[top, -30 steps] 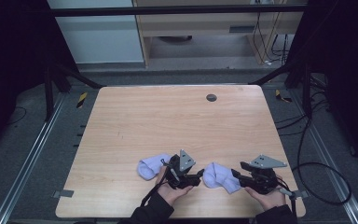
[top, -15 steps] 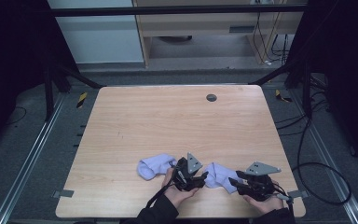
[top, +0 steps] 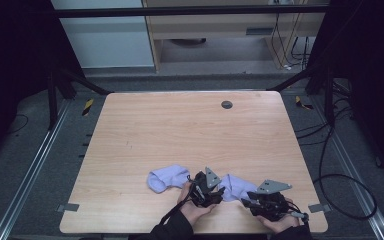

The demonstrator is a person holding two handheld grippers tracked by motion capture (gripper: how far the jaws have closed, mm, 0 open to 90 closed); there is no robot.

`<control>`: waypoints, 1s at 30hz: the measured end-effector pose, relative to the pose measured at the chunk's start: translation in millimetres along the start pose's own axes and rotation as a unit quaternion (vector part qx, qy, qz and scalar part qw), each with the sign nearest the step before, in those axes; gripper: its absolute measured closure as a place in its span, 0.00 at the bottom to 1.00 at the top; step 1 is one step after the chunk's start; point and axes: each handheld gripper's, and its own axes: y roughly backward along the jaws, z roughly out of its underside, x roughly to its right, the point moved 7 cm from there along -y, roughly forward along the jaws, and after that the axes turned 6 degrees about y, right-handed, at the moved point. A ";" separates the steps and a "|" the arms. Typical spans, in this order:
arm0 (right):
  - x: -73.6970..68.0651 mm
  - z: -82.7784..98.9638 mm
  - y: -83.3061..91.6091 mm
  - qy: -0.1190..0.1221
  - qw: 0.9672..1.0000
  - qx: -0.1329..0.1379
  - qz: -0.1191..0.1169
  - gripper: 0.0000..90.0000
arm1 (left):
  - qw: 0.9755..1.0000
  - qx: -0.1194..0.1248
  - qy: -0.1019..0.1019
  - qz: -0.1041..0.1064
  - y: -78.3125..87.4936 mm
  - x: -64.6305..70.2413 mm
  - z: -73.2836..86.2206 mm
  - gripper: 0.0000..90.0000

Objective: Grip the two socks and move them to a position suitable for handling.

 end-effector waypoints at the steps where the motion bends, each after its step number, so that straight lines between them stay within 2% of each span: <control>1: 0.0 0.4 -0.8 0.002 1.000 -0.001 0.001 0.72 | 1.000 0.001 0.001 0.002 -0.9 0.5 0.5 0.59; 13: -3.3 6.4 -6.7 0.006 1.000 -0.027 -0.011 0.81 | 1.000 -0.011 0.004 0.000 -5.6 1.9 3.1 0.73; 22: -2.3 5.9 -8.0 0.012 0.999 -0.039 0.005 0.92 | 1.000 -0.014 0.013 0.007 -5.7 4.0 3.5 0.81; 27: -3.9 2.7 -8.3 0.006 0.999 -0.032 -0.002 0.93 | 1.000 -0.017 0.011 0.006 -5.1 4.7 3.5 0.90; 30: -4.1 -3.3 -3.7 -0.002 1.000 -0.004 -0.009 0.93 | 1.000 -0.018 0.011 0.008 -4.9 5.0 3.5 0.94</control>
